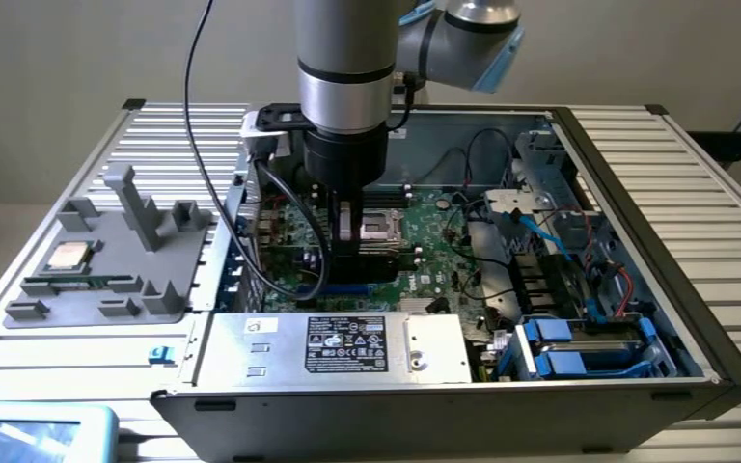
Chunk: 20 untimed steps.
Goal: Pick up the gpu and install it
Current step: 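Insert the gpu into the slot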
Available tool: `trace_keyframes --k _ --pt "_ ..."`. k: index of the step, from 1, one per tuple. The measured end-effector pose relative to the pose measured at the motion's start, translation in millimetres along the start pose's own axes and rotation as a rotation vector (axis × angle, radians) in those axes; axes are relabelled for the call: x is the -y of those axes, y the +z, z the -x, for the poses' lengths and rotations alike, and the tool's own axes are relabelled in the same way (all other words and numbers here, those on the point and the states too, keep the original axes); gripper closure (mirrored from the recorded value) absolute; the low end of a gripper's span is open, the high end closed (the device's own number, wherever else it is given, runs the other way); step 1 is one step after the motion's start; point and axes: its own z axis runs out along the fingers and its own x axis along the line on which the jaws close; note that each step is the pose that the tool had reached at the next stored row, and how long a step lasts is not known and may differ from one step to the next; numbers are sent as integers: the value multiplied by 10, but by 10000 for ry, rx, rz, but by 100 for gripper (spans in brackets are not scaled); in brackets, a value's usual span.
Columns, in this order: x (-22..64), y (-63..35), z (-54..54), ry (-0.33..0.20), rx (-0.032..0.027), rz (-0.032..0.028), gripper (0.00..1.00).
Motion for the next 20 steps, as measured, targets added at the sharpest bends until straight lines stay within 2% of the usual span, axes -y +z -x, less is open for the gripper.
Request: trace_keyframes --k 20 --pt "-8 18 31 2 -2 -25 75"
